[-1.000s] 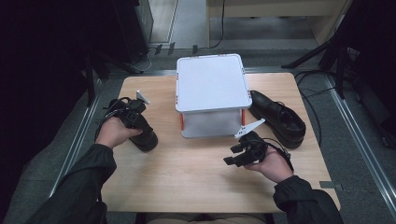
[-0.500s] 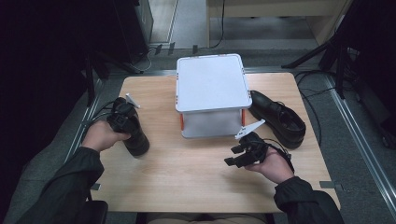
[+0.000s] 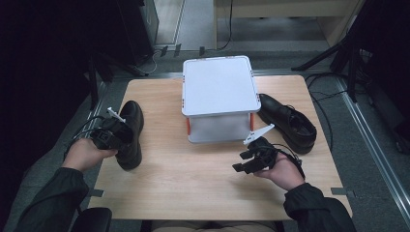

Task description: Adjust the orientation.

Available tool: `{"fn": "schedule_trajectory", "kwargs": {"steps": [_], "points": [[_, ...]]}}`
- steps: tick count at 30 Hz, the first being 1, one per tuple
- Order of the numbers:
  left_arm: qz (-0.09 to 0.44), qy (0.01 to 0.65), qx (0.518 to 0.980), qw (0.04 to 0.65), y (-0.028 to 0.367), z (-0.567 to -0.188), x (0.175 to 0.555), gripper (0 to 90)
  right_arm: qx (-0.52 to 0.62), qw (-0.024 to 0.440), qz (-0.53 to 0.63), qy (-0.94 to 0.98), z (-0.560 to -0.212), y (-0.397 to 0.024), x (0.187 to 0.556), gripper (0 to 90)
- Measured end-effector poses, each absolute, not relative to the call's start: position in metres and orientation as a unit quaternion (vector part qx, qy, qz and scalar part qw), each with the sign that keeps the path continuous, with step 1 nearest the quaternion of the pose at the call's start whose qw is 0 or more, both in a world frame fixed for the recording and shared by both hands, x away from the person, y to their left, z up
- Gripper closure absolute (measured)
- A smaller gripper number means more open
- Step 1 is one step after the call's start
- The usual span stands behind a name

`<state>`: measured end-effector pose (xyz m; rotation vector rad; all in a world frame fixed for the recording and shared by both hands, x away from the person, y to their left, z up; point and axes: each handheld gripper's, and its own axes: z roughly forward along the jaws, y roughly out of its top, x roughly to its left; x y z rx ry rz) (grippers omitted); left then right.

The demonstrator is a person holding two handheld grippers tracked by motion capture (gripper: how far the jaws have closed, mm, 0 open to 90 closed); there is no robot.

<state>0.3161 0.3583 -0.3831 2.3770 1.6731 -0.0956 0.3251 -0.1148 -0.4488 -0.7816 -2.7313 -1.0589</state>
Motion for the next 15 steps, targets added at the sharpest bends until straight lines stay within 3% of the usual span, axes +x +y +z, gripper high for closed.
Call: {"fn": "schedule_trajectory", "kwargs": {"steps": [8, 15], "points": [[-0.029, 0.589, 0.793, 0.151, 0.366, -0.37, 0.318, 69.6, -0.258, 0.061, -0.353, -0.898, -0.449, -0.112, 0.326, 42.0], [-0.01, 0.636, 0.754, 0.167, 0.393, -0.345, 0.323, 67.9, -0.263, 0.058, -0.353, -0.896, -0.448, -0.113, 0.326, 41.6]]}}
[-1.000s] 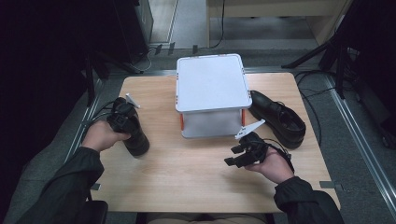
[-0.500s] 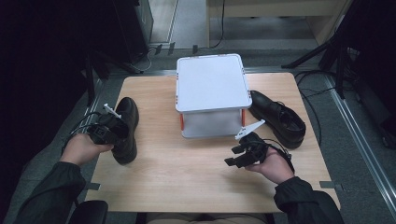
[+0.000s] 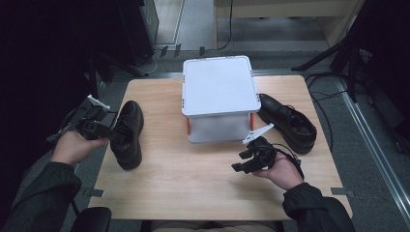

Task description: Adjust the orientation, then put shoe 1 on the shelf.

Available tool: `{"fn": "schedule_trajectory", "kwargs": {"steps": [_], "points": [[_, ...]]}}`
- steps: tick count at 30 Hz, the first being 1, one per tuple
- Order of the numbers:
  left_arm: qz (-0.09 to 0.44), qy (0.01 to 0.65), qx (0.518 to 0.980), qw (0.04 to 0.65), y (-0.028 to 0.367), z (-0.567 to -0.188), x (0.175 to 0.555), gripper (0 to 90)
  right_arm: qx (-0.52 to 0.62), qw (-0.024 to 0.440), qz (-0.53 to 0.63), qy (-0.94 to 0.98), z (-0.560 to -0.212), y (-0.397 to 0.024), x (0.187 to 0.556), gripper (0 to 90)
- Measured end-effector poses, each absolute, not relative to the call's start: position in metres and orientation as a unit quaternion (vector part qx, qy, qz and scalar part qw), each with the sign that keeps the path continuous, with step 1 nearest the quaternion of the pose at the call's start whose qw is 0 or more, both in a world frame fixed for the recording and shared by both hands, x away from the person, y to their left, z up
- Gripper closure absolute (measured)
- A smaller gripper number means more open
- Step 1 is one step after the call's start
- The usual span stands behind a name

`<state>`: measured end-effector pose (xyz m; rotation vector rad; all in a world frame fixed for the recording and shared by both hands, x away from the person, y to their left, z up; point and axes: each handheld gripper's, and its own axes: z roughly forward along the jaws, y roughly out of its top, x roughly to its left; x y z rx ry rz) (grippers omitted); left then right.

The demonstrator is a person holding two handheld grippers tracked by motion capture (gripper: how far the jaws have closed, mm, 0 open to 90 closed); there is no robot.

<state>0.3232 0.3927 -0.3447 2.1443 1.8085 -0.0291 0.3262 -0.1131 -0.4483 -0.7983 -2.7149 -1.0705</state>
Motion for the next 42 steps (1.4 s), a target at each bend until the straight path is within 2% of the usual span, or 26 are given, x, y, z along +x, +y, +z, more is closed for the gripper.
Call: {"fn": "schedule_trajectory", "kwargs": {"steps": [11, 20, 26, 34, 42], "points": [[-0.003, 0.692, 0.705, 0.154, 0.43, -0.362, 0.329, 65.0, -0.267, 0.056, -0.347, -0.897, -0.45, -0.114, 0.328, 41.5], [-0.008, 0.71, 0.693, 0.125, 0.42, -0.396, 0.341, 64.9, -0.265, 0.054, -0.343, -0.899, -0.45, -0.114, 0.324, 41.4], [-0.011, 0.727, 0.68, 0.094, 0.418, -0.408, 0.354, 73.2, -0.261, 0.052, -0.34, -0.902, -0.451, -0.114, 0.323, 41.4], [-0.014, 0.735, 0.674, 0.077, 0.419, -0.405, 0.362, 83.9, -0.26, 0.05, -0.337, -0.904, -0.451, -0.114, 0.322, 41.4], [-0.047, 0.763, 0.636, 0.104, 0.426, -0.393, 0.377, 85.3, -0.259, 0.05, -0.34, -0.903, -0.451, -0.115, 0.323, 41.4]]}}
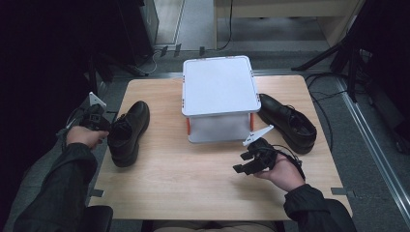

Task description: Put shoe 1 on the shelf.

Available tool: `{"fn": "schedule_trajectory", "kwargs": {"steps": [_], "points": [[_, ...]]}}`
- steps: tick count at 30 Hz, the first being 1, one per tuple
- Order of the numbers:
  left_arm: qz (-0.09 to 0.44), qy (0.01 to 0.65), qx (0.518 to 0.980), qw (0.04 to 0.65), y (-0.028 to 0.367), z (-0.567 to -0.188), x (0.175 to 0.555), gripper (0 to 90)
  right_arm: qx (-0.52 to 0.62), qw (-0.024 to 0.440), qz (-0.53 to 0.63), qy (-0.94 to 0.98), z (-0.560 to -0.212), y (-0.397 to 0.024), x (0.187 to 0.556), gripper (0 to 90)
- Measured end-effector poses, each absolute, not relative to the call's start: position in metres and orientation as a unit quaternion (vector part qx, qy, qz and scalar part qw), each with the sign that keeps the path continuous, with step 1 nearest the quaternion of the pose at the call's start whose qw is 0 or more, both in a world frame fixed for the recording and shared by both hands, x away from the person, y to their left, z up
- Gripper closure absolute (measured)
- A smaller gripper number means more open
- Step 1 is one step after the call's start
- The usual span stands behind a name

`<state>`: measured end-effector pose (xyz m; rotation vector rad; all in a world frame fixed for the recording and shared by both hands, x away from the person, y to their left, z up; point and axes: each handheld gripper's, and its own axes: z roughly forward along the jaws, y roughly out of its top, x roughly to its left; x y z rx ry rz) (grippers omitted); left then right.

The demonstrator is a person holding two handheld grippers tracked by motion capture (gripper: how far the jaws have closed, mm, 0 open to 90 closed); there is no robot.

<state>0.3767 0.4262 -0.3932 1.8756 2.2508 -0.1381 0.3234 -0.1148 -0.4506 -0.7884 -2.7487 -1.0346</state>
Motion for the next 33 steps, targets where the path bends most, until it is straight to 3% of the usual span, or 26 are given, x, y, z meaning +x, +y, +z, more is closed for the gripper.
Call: {"fn": "schedule_trajectory", "kwargs": {"steps": [15, 33], "points": [[-0.032, 0.764, 0.631, 0.128, 0.399, -0.324, 0.411, 85.1, -0.261, 0.053, -0.343, -0.901, -0.45, -0.117, 0.324, 41.4], [-0.016, 0.726, 0.659, 0.197, 0.331, -0.23, 0.448, 84.9, -0.259, 0.055, -0.342, -0.902, -0.451, -0.117, 0.324, 41.5]]}}
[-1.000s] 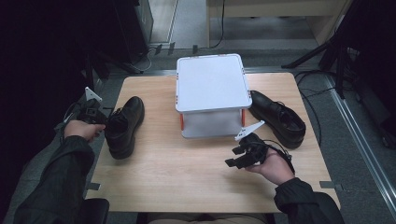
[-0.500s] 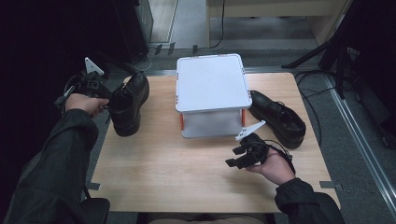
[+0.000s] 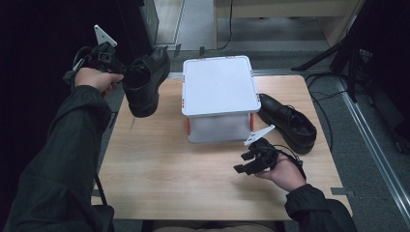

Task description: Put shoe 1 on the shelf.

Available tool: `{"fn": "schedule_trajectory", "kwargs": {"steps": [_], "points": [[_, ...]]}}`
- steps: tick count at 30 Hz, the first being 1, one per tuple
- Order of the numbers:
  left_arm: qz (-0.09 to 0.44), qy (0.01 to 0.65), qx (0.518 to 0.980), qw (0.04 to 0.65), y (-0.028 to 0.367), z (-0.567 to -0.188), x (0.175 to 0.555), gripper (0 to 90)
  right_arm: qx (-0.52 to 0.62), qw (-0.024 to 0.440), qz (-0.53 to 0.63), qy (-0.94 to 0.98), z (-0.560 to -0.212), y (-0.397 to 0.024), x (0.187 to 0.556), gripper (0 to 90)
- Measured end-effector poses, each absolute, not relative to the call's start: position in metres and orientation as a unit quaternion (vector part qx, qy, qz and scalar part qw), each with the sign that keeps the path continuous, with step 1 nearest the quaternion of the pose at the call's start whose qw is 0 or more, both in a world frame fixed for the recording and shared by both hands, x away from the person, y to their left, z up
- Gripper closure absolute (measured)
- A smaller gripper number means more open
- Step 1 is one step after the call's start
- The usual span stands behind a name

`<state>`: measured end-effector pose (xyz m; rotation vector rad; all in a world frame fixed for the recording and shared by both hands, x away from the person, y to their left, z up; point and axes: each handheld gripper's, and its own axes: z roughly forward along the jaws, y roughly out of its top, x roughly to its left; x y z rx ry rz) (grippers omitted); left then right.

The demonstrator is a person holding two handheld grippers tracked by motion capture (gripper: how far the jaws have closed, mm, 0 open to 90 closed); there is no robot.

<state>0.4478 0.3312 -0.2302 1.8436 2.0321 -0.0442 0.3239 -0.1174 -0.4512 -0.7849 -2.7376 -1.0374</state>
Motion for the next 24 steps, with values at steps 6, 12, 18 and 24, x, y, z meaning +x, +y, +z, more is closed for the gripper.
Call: {"fn": "schedule_trajectory", "kwargs": {"steps": [6, 12, 18, 24], "points": [[-0.018, 0.715, 0.671, 0.198, 0.303, -0.214, 0.459, 84.8, -0.258, 0.056, -0.341, -0.902, -0.452, -0.117, 0.325, 41.4], [-0.024, 0.709, 0.677, 0.195, 0.279, -0.21, 0.469, 84.5, -0.26, 0.058, -0.34, -0.902, -0.452, -0.117, 0.325, 41.4], [-0.034, 0.702, 0.685, 0.193, 0.249, -0.215, 0.486, 84.3, -0.263, 0.06, -0.339, -0.901, -0.453, -0.119, 0.327, 41.4], [-0.045, 0.698, 0.688, 0.193, 0.228, -0.225, 0.498, 84.1, -0.267, 0.059, -0.336, -0.901, -0.454, -0.12, 0.328, 41.4]]}}
